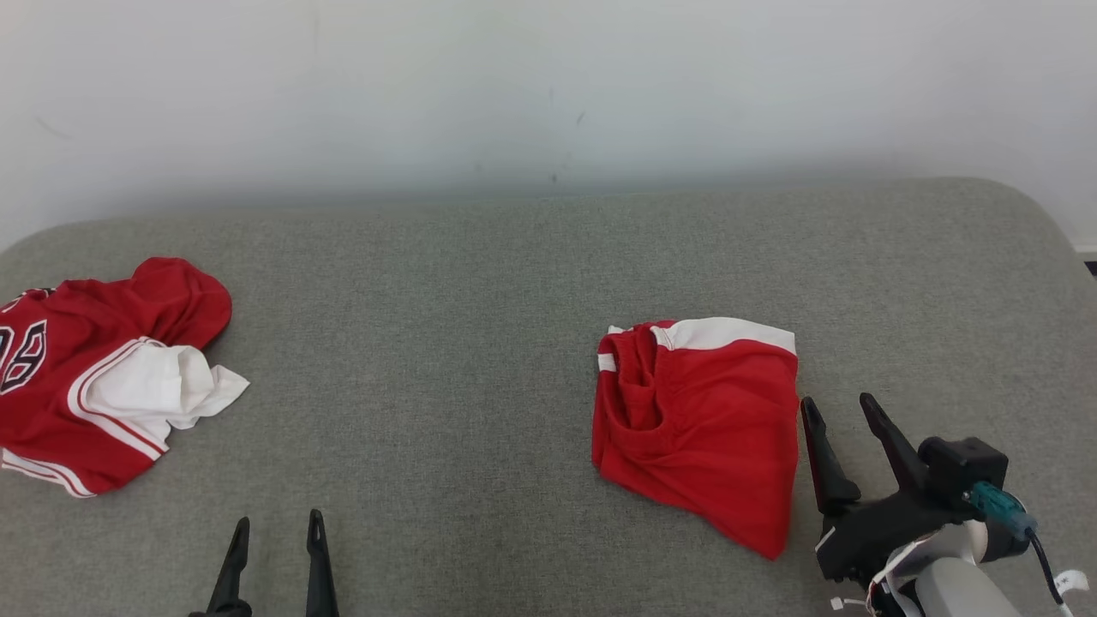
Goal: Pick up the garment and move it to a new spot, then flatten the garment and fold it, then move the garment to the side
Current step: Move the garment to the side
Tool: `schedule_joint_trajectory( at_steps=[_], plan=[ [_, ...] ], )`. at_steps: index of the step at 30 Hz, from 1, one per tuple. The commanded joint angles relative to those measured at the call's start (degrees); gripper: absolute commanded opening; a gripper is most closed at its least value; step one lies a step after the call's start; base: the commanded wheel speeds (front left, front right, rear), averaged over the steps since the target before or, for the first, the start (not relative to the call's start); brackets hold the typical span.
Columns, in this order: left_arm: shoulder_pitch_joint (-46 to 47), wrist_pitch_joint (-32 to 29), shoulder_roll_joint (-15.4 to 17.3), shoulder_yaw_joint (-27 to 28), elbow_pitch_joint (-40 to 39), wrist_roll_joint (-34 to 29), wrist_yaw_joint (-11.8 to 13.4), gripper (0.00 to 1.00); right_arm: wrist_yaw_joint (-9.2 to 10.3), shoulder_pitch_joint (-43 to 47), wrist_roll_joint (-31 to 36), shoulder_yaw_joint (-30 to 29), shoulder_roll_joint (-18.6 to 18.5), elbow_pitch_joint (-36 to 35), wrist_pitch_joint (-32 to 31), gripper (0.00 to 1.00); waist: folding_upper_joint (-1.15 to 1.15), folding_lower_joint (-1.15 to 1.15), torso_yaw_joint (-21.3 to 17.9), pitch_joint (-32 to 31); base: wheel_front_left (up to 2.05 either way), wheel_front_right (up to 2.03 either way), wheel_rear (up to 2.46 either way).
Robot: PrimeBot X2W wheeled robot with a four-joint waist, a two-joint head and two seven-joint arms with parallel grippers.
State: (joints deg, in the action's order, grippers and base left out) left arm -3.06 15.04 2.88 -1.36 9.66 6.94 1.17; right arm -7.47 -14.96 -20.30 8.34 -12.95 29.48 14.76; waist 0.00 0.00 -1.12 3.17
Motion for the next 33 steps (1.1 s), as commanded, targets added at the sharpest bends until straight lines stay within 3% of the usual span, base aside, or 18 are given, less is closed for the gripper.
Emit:
schedule_joint_trajectory(
  at_steps=[1, 12, 24, 25, 26, 27, 33],
  plan=[
    [0.81, 0.14, 0.01, -0.05, 0.13, 0.32, 0.07, 1.00, -0.08, -0.60, -0.33, 0.31, -0.23, 0.65, -0.08, 1.00, 0.00, 0.00, 0.47, 0.44, 0.00, 0.00, 0.00],
    [2.56, 0.15, 0.01, -1.03, 0.74, 0.70, 0.39, 1.00, -0.08, -14.08, -7.10, 5.22, -0.95, 19.53, -6.26, 1.00, 0.00, 0.00, 2.64, 2.72, 0.00, 0.00, 0.00],
    [3.56, 0.15, 0.00, -1.03, 0.40, 0.86, 0.77, 1.00, -0.08, -17.36, -14.88, 9.79, 1.10, 28.72, -10.78, 1.00, 0.00, 0.00, 2.71, 4.23, 0.00, 0.00, 0.00],
    [3.63, 0.15, 0.01, -1.04, 0.43, 0.86, 0.75, 1.00, -0.08, -17.55, -15.41, 10.20, 1.16, 29.04, -10.94, 0.49, 0.00, 0.00, 2.68, 4.32, 0.00, 0.00, 0.00],
    [3.77, 0.14, 0.01, -1.05, 0.42, 0.85, 0.70, 1.00, -0.08, -17.80, -15.92, 10.59, 1.09, 29.33, -10.94, 0.31, 0.00, 0.00, 2.67, 4.40, 0.00, 0.00, 0.00],
    [3.95, 0.15, 0.01, -1.07, 0.40, 0.83, 0.63, 1.00, -0.08, -18.09, -16.33, 11.03, 1.00, 29.57, -10.88, 0.00, 0.00, 0.00, 2.66, 4.47, 0.00, 0.00, 0.00],
    [4.11, 0.14, 0.01, -0.96, 0.04, 0.96, 0.57, 1.00, 0.02, -20.76, -17.87, 13.85, -1.97, 29.89, -10.23, 0.00, 0.00, 0.00, 2.54, 4.96, 0.00, 0.00, 0.00]
  ],
)
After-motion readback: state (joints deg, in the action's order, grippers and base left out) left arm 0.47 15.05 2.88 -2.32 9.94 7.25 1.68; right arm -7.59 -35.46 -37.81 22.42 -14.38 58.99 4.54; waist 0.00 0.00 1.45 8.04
